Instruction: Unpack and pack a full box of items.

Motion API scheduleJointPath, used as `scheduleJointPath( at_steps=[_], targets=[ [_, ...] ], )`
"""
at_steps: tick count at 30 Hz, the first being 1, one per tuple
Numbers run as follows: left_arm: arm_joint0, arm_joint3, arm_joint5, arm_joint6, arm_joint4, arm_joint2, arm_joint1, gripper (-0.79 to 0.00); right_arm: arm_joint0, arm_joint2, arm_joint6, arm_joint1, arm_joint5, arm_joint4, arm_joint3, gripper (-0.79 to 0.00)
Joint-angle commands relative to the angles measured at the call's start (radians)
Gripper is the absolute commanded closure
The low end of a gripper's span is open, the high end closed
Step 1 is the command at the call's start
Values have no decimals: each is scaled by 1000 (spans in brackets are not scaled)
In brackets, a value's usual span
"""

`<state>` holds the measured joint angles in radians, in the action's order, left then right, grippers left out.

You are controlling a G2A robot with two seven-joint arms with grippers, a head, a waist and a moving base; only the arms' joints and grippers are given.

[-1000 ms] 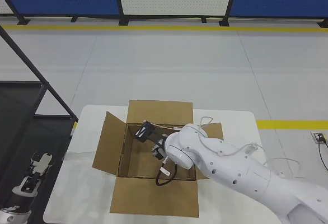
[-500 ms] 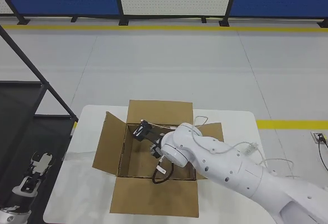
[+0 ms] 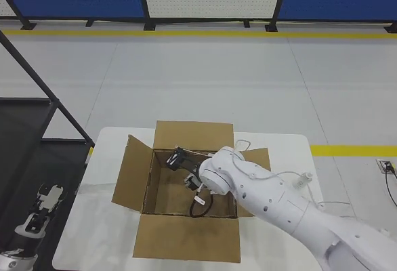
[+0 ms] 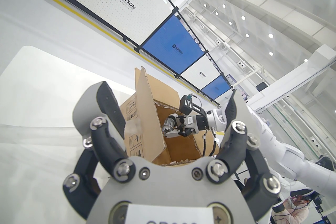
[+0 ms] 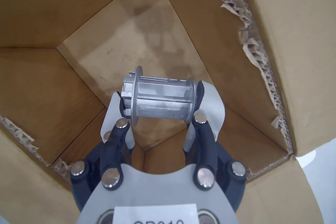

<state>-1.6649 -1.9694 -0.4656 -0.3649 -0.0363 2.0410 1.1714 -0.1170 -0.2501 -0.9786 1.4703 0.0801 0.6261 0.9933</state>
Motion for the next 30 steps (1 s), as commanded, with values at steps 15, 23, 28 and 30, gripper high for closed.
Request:
scheduleJointPath(
  at_steps=[15, 23, 28, 30],
  targets=[
    [0, 0, 0, 0, 0, 0, 0, -785, -5, 75, 69, 235, 246, 47, -495, 0],
    [0, 0, 0, 0, 0, 0, 0, -785, -4, 65, 72, 292, 301, 51, -609, -785],
    [0, 0, 0, 0, 0, 0, 0, -785, 6, 60, 85, 315, 325, 72, -640, -785],
    [0, 0, 0, 0, 0, 0, 0, -785, 12, 59, 89, 321, 327, 84, -639, -785]
  ],
)
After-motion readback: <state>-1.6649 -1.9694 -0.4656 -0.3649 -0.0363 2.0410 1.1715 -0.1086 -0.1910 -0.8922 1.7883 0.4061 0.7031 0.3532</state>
